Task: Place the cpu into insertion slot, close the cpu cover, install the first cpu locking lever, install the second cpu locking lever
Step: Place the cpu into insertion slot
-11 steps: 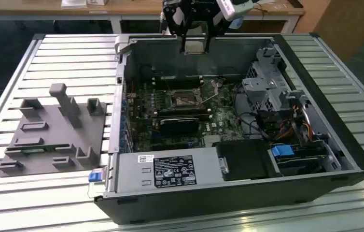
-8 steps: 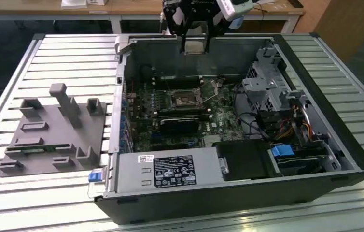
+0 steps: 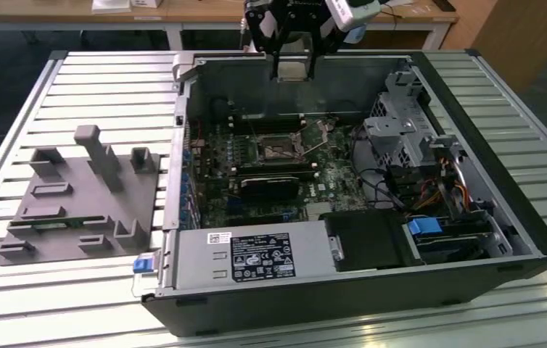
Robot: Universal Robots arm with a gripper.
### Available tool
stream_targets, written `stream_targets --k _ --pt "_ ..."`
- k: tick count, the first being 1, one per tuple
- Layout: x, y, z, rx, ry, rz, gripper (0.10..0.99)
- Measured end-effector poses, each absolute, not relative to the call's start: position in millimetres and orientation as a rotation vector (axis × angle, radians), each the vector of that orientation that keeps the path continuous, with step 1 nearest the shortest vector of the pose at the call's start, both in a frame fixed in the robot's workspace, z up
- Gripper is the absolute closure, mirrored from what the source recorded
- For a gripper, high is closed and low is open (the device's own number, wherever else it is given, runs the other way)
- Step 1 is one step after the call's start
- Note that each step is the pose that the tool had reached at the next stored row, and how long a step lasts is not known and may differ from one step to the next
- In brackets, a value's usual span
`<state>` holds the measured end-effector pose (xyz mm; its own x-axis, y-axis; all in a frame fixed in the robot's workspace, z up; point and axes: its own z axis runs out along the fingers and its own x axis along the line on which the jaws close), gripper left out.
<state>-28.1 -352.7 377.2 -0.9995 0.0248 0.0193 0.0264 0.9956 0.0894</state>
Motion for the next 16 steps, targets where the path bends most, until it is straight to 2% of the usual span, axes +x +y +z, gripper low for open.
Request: stream_targets --k 16 --pt "-28.2 -352.7 359.2 -0.040 -3.120 -0.140 0.545"
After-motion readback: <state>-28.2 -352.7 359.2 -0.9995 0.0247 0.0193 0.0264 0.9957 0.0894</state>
